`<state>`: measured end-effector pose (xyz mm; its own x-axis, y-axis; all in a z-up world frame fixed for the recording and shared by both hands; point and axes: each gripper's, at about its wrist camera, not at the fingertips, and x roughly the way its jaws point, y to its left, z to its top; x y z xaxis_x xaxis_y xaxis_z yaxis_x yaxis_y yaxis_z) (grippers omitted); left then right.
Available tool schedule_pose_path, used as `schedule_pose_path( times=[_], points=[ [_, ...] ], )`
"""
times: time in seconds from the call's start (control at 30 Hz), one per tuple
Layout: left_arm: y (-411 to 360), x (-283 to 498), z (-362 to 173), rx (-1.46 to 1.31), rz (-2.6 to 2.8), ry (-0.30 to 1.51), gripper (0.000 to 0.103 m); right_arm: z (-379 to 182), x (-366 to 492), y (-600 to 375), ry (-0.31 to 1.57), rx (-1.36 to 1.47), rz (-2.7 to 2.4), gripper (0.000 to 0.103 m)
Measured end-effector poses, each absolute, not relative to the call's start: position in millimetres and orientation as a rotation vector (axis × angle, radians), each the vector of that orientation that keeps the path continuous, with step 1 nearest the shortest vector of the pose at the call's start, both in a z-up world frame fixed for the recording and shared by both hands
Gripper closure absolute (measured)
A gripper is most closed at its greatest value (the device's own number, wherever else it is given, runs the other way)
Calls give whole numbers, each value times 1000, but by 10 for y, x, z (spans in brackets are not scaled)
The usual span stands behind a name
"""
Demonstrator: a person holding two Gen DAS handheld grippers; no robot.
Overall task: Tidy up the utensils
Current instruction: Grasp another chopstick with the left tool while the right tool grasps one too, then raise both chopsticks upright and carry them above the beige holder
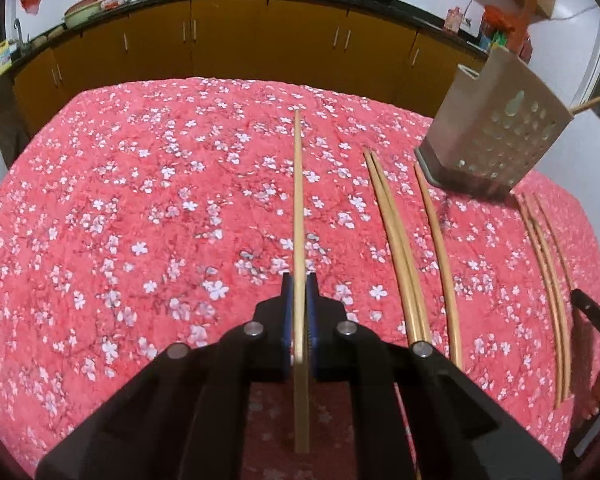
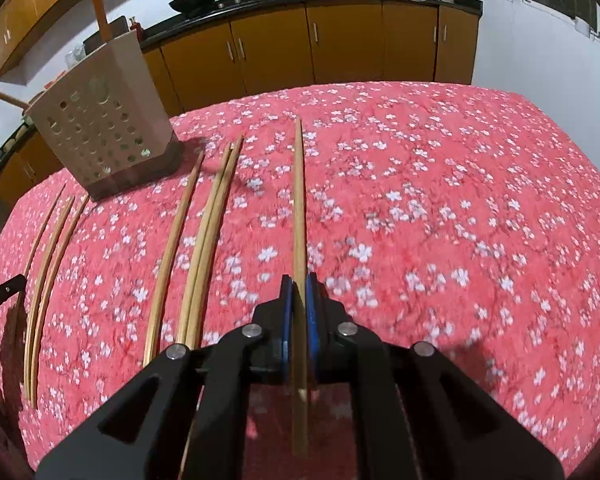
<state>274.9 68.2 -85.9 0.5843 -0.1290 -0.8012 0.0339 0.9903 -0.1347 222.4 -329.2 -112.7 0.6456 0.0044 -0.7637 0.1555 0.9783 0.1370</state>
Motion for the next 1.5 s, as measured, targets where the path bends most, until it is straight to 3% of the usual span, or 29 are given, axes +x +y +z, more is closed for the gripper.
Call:
schedule_pose_path(
  times=[0.23,0.57,0.83,1.5],
  points=[
    [698,2535,-846,-88,-125,931,89,-1116,2113,-3261,873,189,-76,95],
    [688,2315,-862,-59,-117,923,89,-1127,1963,-3232,869,171,-81,95],
    [678,2268,-815,-31,-98,933,95,-953,1866,-3283,821,183,-88,95],
    [978,2223,587,-145,-110,585,95,280,1636,-3511,456,184,-143,95]
  ],
)
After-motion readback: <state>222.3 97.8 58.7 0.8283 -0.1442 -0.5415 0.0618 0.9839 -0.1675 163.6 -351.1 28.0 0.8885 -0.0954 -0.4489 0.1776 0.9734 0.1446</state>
